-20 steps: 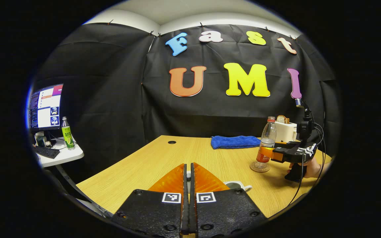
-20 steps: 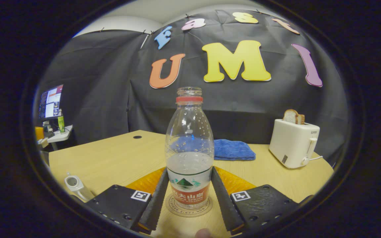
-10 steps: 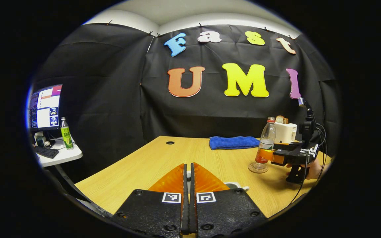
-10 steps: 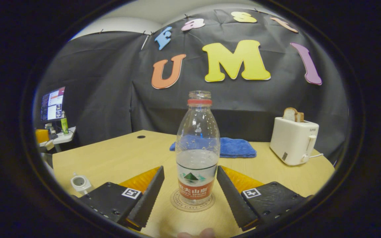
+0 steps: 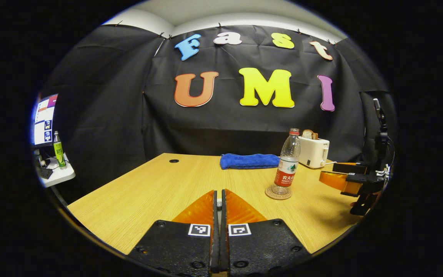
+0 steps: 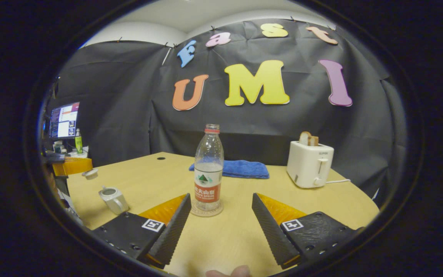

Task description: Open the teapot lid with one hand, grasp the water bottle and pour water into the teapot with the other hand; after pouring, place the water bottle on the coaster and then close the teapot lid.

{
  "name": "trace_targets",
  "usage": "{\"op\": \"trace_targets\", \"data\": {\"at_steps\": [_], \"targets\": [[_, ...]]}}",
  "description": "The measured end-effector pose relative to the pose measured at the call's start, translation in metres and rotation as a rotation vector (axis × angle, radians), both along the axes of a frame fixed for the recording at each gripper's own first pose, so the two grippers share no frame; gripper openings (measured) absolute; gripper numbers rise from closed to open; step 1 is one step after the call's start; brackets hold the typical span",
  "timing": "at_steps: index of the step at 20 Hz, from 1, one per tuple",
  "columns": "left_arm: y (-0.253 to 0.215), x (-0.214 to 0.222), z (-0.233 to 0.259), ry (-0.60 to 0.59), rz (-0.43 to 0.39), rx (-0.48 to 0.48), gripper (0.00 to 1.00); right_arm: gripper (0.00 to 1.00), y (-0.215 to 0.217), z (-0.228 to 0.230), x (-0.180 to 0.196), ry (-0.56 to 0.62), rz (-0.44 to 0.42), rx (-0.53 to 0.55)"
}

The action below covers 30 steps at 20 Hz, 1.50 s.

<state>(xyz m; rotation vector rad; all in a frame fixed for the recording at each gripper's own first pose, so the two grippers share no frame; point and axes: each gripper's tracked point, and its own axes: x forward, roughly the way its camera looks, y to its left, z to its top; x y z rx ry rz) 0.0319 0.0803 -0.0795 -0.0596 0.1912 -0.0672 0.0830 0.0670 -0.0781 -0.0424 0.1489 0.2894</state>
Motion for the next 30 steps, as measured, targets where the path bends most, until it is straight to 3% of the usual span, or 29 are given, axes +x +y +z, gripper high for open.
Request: {"op": "trace_targets", "data": {"at_steps": [5, 12, 26, 27, 29, 30], "targets": [[-0.013, 0.01, -0.009, 0.002, -0.014, -0.011, 0.03, 0.95, -0.058, -0.001, -0.033, -0.044, -0.119, -0.028], [-0.015, 0.018, -0.037, 0.059, -0.008, -0.033, 0.03, 0.95, -0.087, -0.009, -0.046, -0.034, -0.192, -0.027], [-0.013, 0.016, -0.05, 0.098, 0.034, -0.02, 0.09, 0.93, -0.08, -0.005, -0.048, -0.045, -0.182, -0.028], [-0.01, 0.014, -0.049, 0.097, 0.049, -0.008, 0.13, 0.94, -0.081, -0.004, -0.049, -0.043, -0.184, -0.018], [-0.01, 0.012, -0.045, 0.089, 0.063, 0.002, 0.49, 0.94, -0.083, 0.0, -0.051, -0.045, -0.191, -0.007], [-0.008, 0.009, -0.04, 0.088, 0.078, 0.016, 0.58, 0.93, -0.086, 0.001, -0.052, -0.043, -0.196, -0.012]]}}
